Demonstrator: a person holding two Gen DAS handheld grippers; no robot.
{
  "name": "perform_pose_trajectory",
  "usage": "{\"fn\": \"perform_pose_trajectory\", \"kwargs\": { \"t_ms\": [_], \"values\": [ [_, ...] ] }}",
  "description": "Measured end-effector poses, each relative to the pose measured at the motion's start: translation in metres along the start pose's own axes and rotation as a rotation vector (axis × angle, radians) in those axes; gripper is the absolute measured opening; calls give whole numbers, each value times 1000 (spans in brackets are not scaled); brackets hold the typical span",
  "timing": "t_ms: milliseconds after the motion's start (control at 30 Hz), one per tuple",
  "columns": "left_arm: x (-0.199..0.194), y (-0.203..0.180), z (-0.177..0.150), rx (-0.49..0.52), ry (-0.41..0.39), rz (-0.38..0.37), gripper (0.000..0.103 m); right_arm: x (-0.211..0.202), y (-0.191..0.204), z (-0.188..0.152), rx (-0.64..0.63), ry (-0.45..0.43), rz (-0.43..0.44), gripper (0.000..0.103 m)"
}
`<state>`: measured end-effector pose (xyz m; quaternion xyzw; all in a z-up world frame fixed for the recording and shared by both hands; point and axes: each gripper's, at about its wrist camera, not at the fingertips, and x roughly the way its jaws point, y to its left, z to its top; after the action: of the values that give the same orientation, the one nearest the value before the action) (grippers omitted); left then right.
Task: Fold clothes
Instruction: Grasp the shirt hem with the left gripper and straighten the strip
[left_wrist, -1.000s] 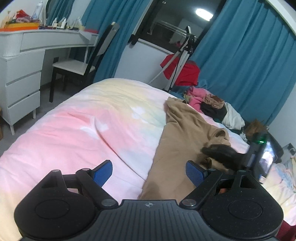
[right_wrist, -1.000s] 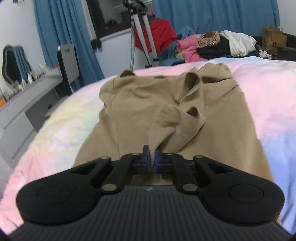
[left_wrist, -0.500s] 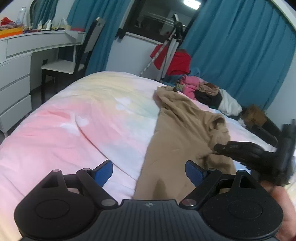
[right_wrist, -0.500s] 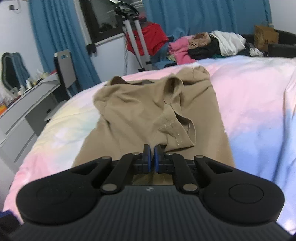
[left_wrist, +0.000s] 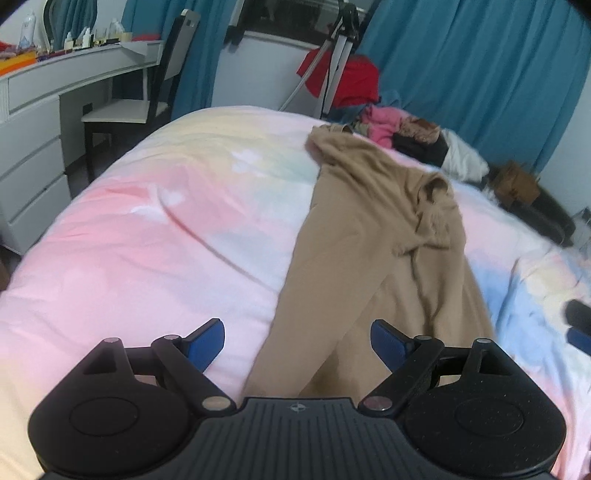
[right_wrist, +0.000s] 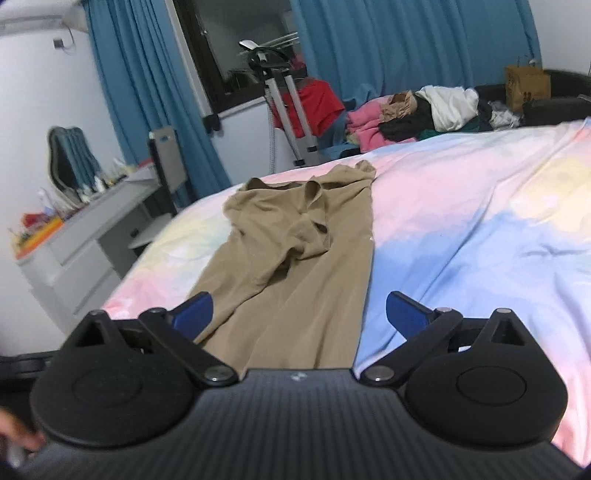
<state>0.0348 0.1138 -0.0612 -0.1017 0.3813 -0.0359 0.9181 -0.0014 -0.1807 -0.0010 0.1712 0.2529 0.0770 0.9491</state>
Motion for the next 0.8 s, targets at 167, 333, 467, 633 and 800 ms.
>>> {"fn": "perform_pose_trajectory", "kwargs": {
  "t_ms": [167,333,467,633,800],
  "values": [
    [0,-3,0,84,123,31,88,-26,-14,-17,87,-5,56,102],
    [8,11,6,120,288,29,87,-28,-27,-25,104,-11,-2,103],
    [10,24,7,127,415,42,83,-18,-34,-20,132,-13,-33,103],
    [7,23,2,127,504,26,72,-8,-38,-22,152,37,-39,102],
    [-1,18,0,119,531,15,56,-12,-42,-25,168,37,-49,103]
  ]
}}
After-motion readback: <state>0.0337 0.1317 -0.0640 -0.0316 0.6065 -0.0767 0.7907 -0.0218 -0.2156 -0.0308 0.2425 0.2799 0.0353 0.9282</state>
